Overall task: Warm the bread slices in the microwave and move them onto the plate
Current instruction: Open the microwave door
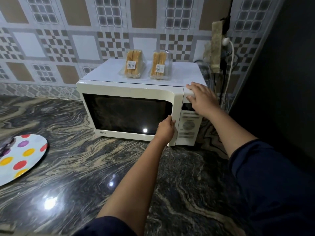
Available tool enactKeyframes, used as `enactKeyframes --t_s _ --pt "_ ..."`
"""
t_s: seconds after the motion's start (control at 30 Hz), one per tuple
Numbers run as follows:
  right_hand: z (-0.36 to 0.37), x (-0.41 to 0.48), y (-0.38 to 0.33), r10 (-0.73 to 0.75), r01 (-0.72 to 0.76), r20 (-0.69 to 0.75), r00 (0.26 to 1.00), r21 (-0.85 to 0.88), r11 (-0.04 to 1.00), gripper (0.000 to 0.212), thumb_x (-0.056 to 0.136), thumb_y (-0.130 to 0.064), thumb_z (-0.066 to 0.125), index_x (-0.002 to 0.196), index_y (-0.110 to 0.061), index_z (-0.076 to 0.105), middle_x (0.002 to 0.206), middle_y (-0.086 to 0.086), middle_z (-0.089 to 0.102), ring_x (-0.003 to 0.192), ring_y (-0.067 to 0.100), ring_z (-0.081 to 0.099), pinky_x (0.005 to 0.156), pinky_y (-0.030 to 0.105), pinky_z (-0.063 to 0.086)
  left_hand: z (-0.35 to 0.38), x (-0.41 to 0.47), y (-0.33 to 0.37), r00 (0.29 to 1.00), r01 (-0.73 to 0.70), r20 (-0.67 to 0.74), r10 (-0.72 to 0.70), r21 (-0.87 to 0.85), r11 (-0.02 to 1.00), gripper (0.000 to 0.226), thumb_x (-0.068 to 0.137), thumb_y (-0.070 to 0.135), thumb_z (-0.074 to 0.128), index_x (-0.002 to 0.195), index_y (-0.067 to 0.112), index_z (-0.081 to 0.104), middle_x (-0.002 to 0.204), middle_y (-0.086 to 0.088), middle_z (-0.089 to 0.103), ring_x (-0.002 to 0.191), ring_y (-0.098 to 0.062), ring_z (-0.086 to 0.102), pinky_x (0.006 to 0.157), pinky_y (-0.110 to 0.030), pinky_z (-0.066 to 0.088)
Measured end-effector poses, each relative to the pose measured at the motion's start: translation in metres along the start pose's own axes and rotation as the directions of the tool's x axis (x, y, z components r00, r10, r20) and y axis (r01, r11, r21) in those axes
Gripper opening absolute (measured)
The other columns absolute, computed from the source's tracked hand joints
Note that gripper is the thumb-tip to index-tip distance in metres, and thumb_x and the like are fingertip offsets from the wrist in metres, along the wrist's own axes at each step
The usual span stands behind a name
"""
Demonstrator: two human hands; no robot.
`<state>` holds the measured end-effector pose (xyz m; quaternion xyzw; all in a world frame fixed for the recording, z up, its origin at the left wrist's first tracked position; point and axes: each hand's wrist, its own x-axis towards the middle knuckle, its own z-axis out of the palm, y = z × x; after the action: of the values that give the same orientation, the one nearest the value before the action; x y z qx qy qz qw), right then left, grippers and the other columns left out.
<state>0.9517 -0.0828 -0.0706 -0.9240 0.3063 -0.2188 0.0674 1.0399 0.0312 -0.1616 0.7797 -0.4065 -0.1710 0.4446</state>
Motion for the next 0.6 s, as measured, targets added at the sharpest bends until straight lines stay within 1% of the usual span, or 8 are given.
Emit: enactKeyframes --t_s 0.1,0.2,0.27,0.37,0.43,0.5,0.57,0.6 --pt "0.004 0.0 0.001 -0.006 0.006 -0.018 1.0 -0.009 1.0 0.048 0.099 -0.025 0.041 0.145 -0.024 0.03 0.155 -0.003 0.025 0.143 0.016 0.019 0.116 0.034 0.013 -0.004 -0.018 -0.017 0.995 -0.1 0.001 0.1 0.023 0.995 0.023 0.1 0.023 0.037 0.096 0.004 0.049 0.097 -0.018 0.063 0.09 -0.034 0.058 0.07 -0.037 0.042" --pt "0.004 -0.002 0.0 0.0 0.0 -0.036 0.999 0.001 1.0 0.048 0.098 -0.024 0.04 0.145 -0.023 0.031 0.155 -0.002 0.025 0.142 0.017 0.02 0.116 0.032 0.013 -0.015 -0.054 -0.035 0.987 -0.158 0.036 0.157 0.004 0.987 0.027 0.1 0.026 0.037 0.106 0.005 0.053 0.096 -0.011 0.065 0.085 -0.022 0.059 0.071 -0.036 0.044" --pt "0.005 -0.006 -0.008 0.034 -0.034 -0.059 0.998 0.003 0.999 0.047 0.098 -0.024 0.039 0.145 -0.022 0.032 0.155 0.0 0.025 0.142 0.019 0.02 0.116 0.033 0.012 -0.02 -0.065 -0.035 0.987 -0.156 0.031 0.155 0.01 0.988 0.028 0.1 0.026 0.037 0.106 0.003 0.053 0.096 -0.013 0.064 0.085 -0.024 0.059 0.073 -0.037 0.045" --pt "0.005 -0.012 -0.028 0.149 -0.14 -0.128 0.98 0.076 0.987 0.046 0.098 -0.018 0.037 0.143 -0.02 0.035 0.155 0.001 0.026 0.143 0.02 0.019 0.118 0.036 0.009 -0.025 -0.075 -0.033 0.988 -0.153 0.027 0.153 -0.015 0.988 0.03 0.1 0.027 0.039 0.101 0.0 0.051 0.093 -0.017 0.062 0.085 -0.027 0.058 0.072 -0.036 0.043" --pt "0.001 -0.02 -0.041 0.209 -0.188 -0.094 0.973 0.197 0.962 0.044 0.098 -0.018 0.036 0.142 -0.015 0.037 0.155 0.005 0.025 0.144 0.021 0.017 0.118 0.036 0.009 -0.027 -0.086 -0.04 0.986 -0.164 0.034 0.165 -0.029 0.986 0.029 0.099 0.027 0.039 0.097 0.0 0.05 0.089 -0.018 0.06 0.08 -0.022 0.055 0.068 -0.031 0.039" --pt "-0.008 -0.031 -0.053 0.21 -0.182 -0.021 0.977 0.416 0.891 0.041 0.1 -0.02 0.037 0.139 -0.01 0.042 0.152 0.008 0.03 0.143 0.02 0.021 0.114 0.03 0.016 -0.033 -0.099 -0.049 0.981 -0.187 0.039 0.19 -0.065 0.98 0.032 0.099 0.03 0.039 0.095 -0.001 0.049 0.088 -0.02 0.057 0.078 -0.017 0.052 0.067 -0.032 0.039" --pt "-0.019 -0.05 -0.071 0.182 -0.189 0.081 0.98 0.668 0.72 0.037 0.1 -0.022 0.04 0.133 -0.011 0.05 0.143 0.007 0.044 0.135 0.019 0.037 0.103 0.025 0.029 -0.041 -0.11 -0.056 0.976 -0.209 0.043 0.214 -0.1 0.973 0.037 0.097 0.035 0.038 0.092 0.0 0.047 0.087 -0.02 0.055 0.076 -0.017 0.05 0.068 -0.038 0.042" --pt "-0.022 -0.061 -0.082 0.142 -0.186 0.124 0.982 0.746 0.639 0.034 0.099 -0.023 0.042 0.128 -0.012 0.054 0.136 0.005 0.051 0.128 0.018 0.045 0.099 0.025 0.033 -0.045 -0.115 -0.06 0.975 -0.21 0.047 0.215 -0.106 0.972 0.038 0.097 0.037 0.038 0.09 0.0 0.046 0.084 -0.019 0.053 0.075 -0.016 0.048 0.068 -0.039 0.042"
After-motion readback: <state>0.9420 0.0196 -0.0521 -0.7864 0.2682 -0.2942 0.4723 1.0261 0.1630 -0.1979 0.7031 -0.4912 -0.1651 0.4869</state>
